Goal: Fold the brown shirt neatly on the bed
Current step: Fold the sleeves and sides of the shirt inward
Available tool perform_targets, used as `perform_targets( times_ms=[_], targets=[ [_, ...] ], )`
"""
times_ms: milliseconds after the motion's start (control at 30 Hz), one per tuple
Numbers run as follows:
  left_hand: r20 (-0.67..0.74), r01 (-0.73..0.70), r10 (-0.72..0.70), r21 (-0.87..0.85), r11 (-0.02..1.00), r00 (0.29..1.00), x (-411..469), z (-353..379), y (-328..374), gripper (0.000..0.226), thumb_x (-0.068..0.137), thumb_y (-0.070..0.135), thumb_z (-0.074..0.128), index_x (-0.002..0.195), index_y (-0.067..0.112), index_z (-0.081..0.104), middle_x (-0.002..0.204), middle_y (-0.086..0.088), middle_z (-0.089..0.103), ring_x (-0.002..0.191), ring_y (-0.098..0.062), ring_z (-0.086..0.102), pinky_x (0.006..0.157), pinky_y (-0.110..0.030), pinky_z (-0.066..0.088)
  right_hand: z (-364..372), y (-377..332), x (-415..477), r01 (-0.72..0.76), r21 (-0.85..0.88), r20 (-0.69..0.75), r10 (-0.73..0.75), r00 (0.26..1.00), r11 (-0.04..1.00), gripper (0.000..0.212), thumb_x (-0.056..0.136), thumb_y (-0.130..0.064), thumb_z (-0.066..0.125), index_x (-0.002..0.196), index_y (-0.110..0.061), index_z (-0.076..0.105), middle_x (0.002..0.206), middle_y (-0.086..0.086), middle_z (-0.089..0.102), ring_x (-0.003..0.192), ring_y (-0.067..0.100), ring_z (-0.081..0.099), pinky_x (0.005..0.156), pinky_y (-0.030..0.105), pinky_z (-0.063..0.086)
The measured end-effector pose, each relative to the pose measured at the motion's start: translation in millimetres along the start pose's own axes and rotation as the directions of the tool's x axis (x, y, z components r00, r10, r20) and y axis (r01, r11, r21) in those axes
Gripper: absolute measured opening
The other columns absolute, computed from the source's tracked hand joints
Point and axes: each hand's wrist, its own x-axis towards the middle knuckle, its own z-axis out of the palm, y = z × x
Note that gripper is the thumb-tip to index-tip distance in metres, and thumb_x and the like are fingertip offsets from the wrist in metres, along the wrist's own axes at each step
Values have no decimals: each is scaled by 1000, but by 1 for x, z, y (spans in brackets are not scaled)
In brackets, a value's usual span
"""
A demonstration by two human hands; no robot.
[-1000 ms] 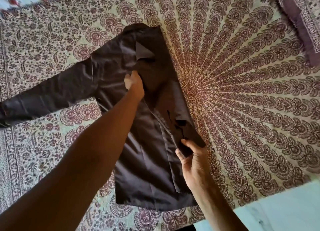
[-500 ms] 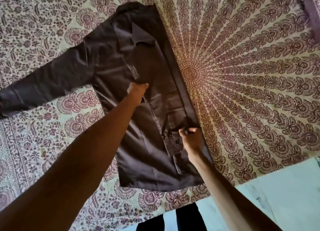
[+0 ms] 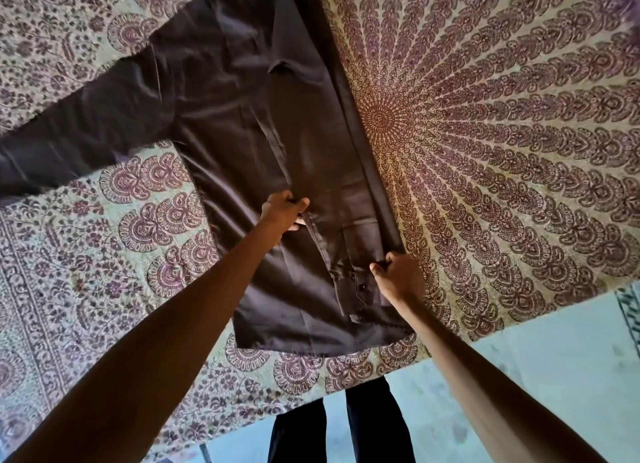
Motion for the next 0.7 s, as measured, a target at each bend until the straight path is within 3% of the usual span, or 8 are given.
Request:
perform_targets(
  times_ms=[133,267,367,467,567,633,700],
  targets=[
    [-46,-17,12,-119,993,999,2,2,10,12,91,18,65,94,14,54,99,-11,61,81,-22,63,55,-29,58,-3,-1,-4,-52,-53,-75,48,996,997,26,86,-39,66,88,-13,69,91,11,74,85,29,71,69,31,52],
    [-91,-28,12,-168,985,996,2,7,26,25,93,15,61,72,20,48,86,-7,57,71,-16,57,61,-33,57,-12,4,-4,-126,-63,-91,120,989,990,23,86,-36,66,86,-13,68,92,10,74,85,28,70,68,30,52],
    [-168,-66,42,-138,988,985,8,7,35,28,92,19,62,68,19,47,88,-9,59,79,-21,62,69,-41,59,-17,8,-4,-139,-111,-82,130,988,984,24,89,-36,64,92,-12,71,95,8,74,86,27,70,63,26,45],
    [-238,-102,66,-143,985,969,11,4,45,29,92,26,62,68,19,47,91,-12,61,83,-23,62,68,-40,59,-19,10,-3,-189,-163,-50,183,982,968,29,89,-41,66,96,-13,70,98,7,72,91,27,69,70,29,50],
    [-220,-87,61,-112,990,974,15,0,56,20,94,29,59,85,11,57,98,-12,62,85,-23,63,66,-37,58,-18,12,-3,-250,-233,-26,251,968,940,35,85,-45,69,101,-15,70,102,8,73,92,27,70,76,31,54],
    [-180,-51,36,-80,996,983,24,-3,60,26,95,31,56,106,9,62,112,-15,63,95,-27,65,64,-39,59,-17,12,-2,-280,-267,-12,287,958,922,36,82,-41,73,106,-14,69,106,10,72,96,28,70,78,34,54],
    [-170,-20,12,-47,999,985,29,-6,64,31,94,32,56,112,8,63,116,-15,63,99,-31,67,57,-38,59,-17,10,2,-289,-301,22,309,951,909,38,80,-33,76,110,-11,68,107,11,72,98,29,69,81,37,55]
  ],
)
